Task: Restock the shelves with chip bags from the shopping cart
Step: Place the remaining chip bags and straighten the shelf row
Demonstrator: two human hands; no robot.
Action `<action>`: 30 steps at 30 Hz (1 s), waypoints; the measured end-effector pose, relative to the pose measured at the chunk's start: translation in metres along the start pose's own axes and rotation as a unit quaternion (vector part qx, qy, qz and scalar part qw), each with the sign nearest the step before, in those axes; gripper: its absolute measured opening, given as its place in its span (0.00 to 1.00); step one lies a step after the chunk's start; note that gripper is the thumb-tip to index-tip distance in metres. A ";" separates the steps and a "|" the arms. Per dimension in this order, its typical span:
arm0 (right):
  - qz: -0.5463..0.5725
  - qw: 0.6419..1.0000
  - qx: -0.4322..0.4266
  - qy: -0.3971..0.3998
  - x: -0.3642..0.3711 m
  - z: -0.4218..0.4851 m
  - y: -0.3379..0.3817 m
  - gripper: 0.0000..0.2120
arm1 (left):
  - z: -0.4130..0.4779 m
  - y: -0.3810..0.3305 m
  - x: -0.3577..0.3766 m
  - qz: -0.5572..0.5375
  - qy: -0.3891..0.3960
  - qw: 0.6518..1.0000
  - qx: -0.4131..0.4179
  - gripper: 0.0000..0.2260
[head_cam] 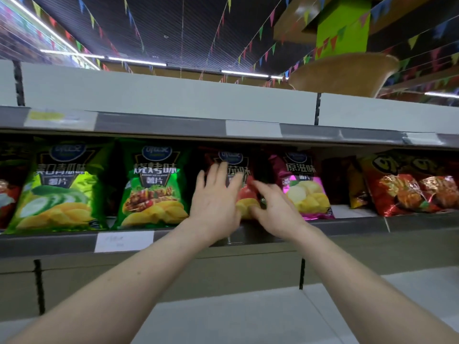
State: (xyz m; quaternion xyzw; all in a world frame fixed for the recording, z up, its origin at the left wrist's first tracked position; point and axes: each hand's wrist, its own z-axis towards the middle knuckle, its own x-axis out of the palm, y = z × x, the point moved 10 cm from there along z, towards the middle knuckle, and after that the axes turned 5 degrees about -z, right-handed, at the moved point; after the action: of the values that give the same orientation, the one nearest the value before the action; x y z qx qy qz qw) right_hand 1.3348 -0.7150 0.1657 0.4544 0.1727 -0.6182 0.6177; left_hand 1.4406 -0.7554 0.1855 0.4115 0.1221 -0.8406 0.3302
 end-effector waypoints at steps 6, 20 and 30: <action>-0.045 0.991 0.042 -0.120 -0.067 0.004 -0.061 0.26 | 0.031 -0.067 0.009 -0.010 0.011 1.000 0.022 0.36; 0.193 0.959 0.195 -0.065 -0.047 0.030 -0.146 0.43 | 0.080 -0.090 0.040 -0.076 0.087 0.993 -0.027 0.42; 0.279 0.931 0.230 -0.043 -0.026 0.049 -0.173 0.42 | 0.080 -0.064 0.093 -0.484 0.055 0.819 -0.304 0.40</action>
State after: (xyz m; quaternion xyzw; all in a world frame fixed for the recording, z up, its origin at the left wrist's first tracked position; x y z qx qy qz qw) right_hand 1.1543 -0.7064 0.1511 0.5871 -0.1345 -0.4628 0.6505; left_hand 1.3083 -0.7877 0.1597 0.2239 0.5724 -0.7886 -0.0179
